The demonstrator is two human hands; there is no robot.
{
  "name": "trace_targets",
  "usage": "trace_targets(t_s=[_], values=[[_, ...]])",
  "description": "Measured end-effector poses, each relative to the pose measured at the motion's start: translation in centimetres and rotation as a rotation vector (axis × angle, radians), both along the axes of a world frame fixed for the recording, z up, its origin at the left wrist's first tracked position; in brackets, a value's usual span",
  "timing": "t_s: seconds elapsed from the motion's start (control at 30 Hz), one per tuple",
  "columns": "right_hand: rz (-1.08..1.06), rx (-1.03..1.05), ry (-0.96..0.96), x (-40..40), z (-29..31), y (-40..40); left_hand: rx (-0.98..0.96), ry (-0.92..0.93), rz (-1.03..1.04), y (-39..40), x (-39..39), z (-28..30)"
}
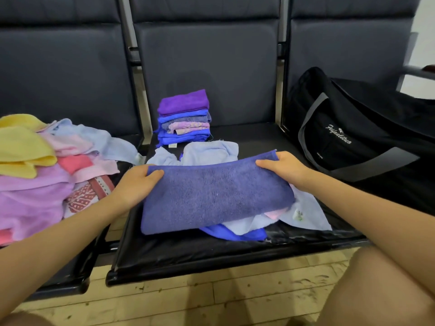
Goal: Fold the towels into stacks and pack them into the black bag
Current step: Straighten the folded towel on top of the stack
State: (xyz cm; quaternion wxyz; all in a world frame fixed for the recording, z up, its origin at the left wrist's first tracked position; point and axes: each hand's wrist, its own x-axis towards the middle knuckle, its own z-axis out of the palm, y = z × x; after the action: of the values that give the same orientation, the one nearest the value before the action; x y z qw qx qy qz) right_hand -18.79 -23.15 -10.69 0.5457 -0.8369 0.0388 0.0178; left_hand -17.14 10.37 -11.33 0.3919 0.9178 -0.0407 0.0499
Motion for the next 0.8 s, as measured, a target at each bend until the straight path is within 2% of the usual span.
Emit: trace_targets(t_s=[0.07,0.17,0.27,0.37,0.43,0.57,0.7,0.8], values=[[-0.024,-0.050,-0.018,1.5,-0.8,0.3,0.096,-0.031,0.010,0.3,1.0,-0.4],[-0.035,-0.298,-0.039,3.4,-2.3,0.6,0.241,-0.097,-0.017,0.7,2.3,-1.2],[-0.005,-0.529,0.030,4.5,-3.4,0.9,0.372,-0.132,-0.037,1.1,3.3,-2.2],[0.036,-0.688,0.080,4.7,-3.6,1.4,0.429,-0.117,-0.049,0.8,3.8,-2.9],[0.009,-0.723,0.103,4.7,-3.4,1.6,0.427,-0.120,-0.056,0.4,3.8,-3.2],[-0.086,-0.620,0.200,4.5,-2.8,1.1,0.333,-0.087,-0.035,0.7,3.8,-3.5],[-0.125,-0.223,0.366,3.4,-1.7,0.0,0.291,-0.031,-0.001,0.7,3.6,-3.4],[-0.126,-0.019,0.477,2.3,-1.2,-0.9,0.307,-0.033,0.046,1.1,3.3,-3.2]])
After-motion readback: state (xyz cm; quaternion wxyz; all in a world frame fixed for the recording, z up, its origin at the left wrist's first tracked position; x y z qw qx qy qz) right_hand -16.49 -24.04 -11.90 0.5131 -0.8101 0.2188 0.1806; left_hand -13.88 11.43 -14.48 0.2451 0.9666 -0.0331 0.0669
